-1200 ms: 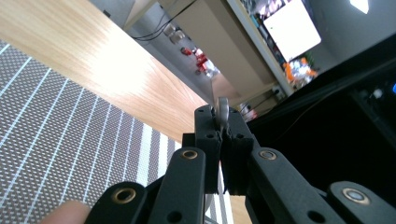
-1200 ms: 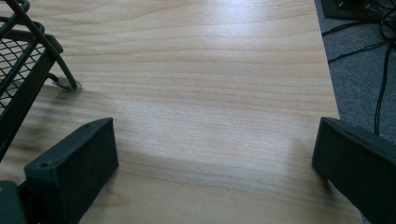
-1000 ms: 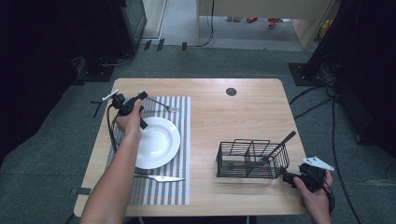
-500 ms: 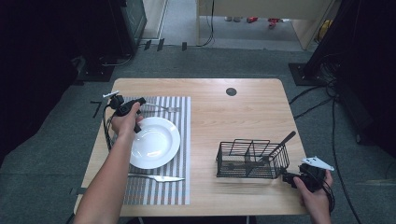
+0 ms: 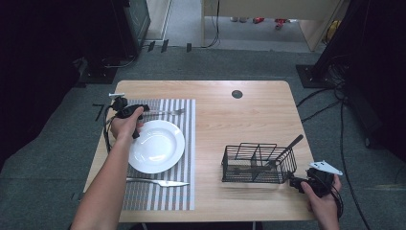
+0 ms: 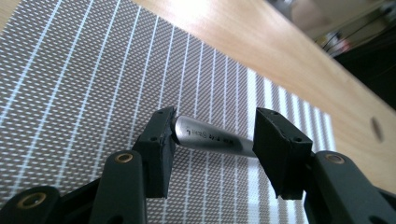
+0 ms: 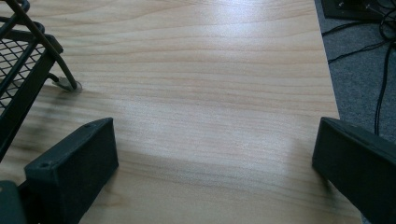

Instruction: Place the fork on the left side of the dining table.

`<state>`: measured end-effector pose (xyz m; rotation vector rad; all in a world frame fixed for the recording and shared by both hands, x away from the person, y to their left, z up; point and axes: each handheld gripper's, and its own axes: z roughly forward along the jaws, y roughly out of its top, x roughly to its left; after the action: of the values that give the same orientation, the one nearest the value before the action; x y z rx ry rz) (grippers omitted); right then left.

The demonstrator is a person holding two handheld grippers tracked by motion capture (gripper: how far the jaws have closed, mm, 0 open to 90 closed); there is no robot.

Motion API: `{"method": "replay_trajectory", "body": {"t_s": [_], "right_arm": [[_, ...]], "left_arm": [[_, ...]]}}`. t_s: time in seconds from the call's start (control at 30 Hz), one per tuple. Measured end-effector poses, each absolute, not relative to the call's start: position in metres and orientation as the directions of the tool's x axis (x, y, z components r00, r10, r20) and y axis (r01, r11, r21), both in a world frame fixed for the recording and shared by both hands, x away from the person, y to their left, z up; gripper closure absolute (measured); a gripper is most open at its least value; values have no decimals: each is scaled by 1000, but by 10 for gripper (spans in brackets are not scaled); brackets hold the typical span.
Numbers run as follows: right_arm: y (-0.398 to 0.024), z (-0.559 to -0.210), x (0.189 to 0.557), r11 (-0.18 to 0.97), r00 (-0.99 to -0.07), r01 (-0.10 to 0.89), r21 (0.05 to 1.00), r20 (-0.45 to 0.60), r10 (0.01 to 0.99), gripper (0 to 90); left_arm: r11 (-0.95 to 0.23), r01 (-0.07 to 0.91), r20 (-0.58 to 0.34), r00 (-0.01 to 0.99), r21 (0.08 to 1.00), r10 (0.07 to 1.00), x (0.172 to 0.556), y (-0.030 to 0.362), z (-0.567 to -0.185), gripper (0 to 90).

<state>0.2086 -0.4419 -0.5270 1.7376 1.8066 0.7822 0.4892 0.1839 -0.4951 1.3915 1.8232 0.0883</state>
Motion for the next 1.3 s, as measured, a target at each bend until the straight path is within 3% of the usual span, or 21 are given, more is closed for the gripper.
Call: {"method": "replay_trajectory", "body": {"t_s": [0.1,0.17,0.87,1.03,1.3], "right_arm": [[-442,-527,209,15,-51,704,710,29,998,1],[-442,-527,209,15,-51,704,710,29,998,0],[-442,-527,209,15,-51,704,710,29,998,0],[-442,-527,209,15,-51,704,710,29,998,1],[-442,-527,209,16,-51,705,709,29,998,0]], "left_arm": [[360,778,-524,-47,515,851,491,184,-495,465],[281,805,-449,-21,522,893,494,182,-495,458],[198,791,-358,28,579,933,503,179,-487,275],[201,759,-336,25,619,941,495,179,-473,207],[161,713,-293,66,682,954,473,180,-453,187]]}}
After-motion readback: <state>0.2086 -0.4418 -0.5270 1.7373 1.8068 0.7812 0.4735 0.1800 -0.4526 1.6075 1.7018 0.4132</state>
